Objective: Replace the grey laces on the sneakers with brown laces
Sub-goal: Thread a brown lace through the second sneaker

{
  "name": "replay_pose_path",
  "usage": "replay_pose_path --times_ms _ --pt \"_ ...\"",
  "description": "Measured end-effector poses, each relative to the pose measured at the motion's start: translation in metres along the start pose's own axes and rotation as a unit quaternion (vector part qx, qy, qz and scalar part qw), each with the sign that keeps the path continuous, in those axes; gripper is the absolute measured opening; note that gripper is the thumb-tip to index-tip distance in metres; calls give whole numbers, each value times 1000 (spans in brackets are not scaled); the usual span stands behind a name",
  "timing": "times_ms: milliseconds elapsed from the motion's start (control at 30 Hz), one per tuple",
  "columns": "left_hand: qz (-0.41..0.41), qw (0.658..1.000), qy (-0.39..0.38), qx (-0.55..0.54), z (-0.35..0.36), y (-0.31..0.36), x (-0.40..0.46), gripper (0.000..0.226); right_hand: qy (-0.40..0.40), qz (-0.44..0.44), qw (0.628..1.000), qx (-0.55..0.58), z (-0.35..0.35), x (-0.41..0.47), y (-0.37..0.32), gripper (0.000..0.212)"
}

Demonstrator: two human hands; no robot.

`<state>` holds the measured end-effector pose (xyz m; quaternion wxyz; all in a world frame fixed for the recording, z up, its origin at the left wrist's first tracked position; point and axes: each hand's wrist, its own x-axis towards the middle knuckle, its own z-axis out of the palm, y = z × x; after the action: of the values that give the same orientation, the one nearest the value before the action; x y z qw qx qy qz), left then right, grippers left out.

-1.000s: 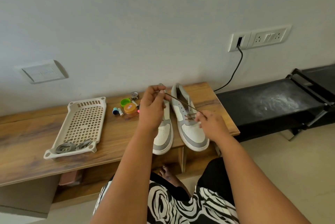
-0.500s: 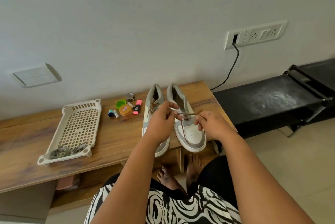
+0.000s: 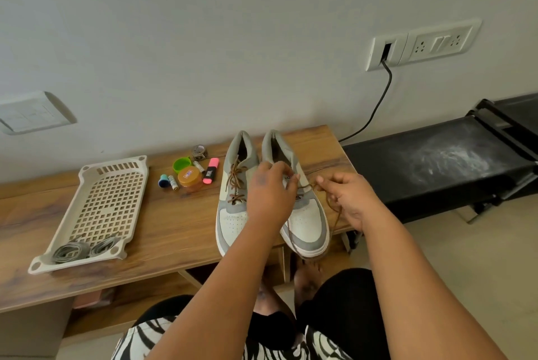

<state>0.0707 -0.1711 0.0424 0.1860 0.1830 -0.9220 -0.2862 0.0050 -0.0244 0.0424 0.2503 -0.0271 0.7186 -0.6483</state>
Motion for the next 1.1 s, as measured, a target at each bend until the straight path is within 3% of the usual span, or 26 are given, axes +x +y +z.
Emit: replay_pose_path --times_ms 100,200,267,400,533,633,767,867,1000,1100 --pt "78 980 -16 182 13 4 10 25 53 -7 991 -122 -2 7 8 6" --pt "71 961 -68 259 29 10 13 33 43 -8 981 -187 5 11 11 5" --pt "74 954 -87 279 38 13 9 27 44 -12 976 -214 8 13 11 6" --pt "95 967 -102 213 41 12 6 23 78 -17 977 -196 7 17 14 11" --pt "66 989 -125 43 24 -10 13 44 129 -12 986 -105 7 22 18 5" --pt "79 989 -126 -16 10 -22 15 50 131 -14 984 -122 10 22 19 5" --pt "103 987 -8 124 12 -18 13 24 119 -41 978 -169 16 20 18 9" --pt "41 977 -31 205 23 -10 9 23 91 -53 972 -211 20 23 19 8" --pt "-22 983 -81 161 29 -4 10 24 83 -61 961 -255 25 26 22 7" --pt "-40 990 -72 117 31 -5 8 23 86 -44 971 -217 29 30 24 6"
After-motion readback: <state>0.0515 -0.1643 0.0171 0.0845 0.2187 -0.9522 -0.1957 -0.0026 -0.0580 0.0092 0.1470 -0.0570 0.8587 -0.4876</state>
